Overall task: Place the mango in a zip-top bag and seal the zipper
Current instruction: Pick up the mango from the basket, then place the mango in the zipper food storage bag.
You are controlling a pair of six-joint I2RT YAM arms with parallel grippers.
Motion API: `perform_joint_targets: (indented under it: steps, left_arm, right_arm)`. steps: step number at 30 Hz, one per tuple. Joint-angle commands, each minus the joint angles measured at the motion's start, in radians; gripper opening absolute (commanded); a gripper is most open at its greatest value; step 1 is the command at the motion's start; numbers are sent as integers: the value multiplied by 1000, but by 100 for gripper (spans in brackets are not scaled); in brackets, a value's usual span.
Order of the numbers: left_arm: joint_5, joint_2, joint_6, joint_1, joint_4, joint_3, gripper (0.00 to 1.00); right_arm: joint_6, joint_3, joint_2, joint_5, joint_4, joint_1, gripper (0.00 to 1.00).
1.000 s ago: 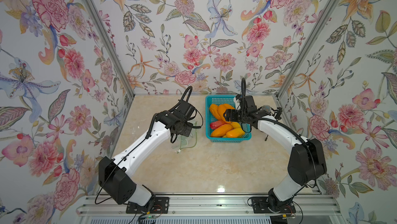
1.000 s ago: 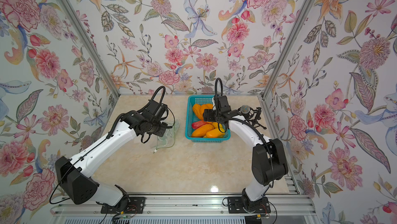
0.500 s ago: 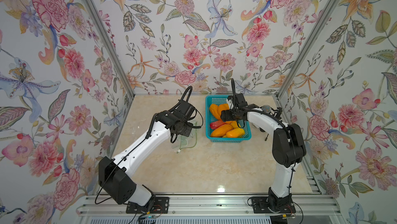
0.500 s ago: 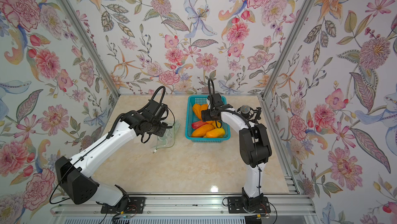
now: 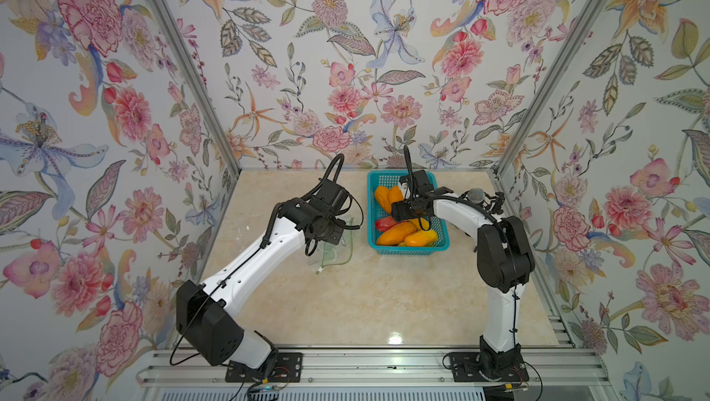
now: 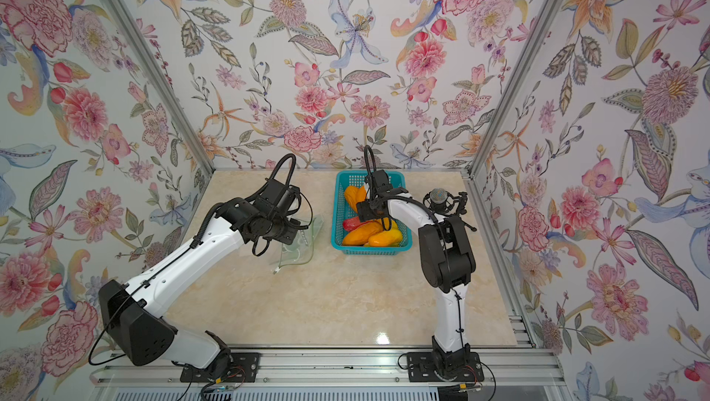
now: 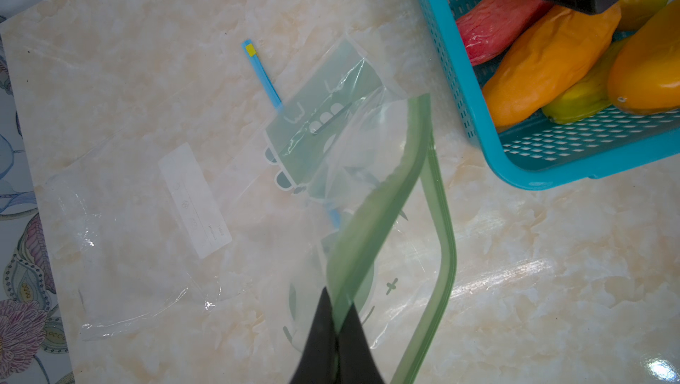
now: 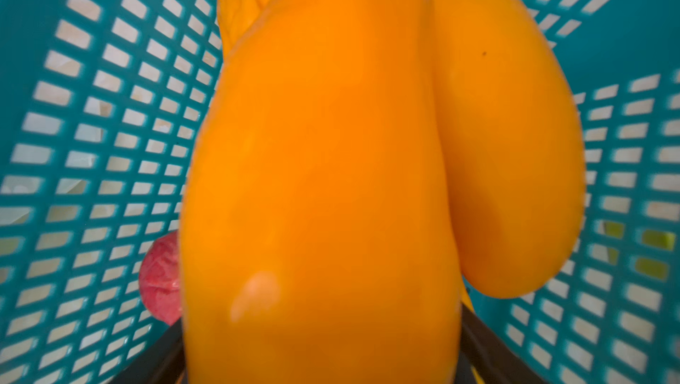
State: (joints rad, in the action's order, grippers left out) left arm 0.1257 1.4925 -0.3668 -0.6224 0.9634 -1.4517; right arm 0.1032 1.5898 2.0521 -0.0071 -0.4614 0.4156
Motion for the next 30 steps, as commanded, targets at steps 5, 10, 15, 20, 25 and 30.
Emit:
perform_joint_targets:
  steps: [5, 10, 15, 20, 25, 30]
  left_arm:
    - [-13, -18, -20, -2, -4, -9, 0]
    - [-6, -15, -17, -2, -5, -4, 0]
    - [-4, -16, -13, 1, -7, -6, 0]
    - [-9, -16, -15, 7, -14, -11, 0]
    - [-14, -20, -15, 10, -26, -12, 0]
    - [-23, -26, -20, 12, -32, -14, 0]
  right_arm:
    - [-53, 31, -42, 72, -13, 50, 62]
    - [-23, -75, -222, 43, -13, 101, 59]
    - [88, -228, -448, -108, -8, 137, 58]
    - [186, -354, -610, -324, -8, 207, 58]
    - [285, -449, -673, -460, 7, 302, 57]
    - [378, -503, -660, -530, 77, 378, 57]
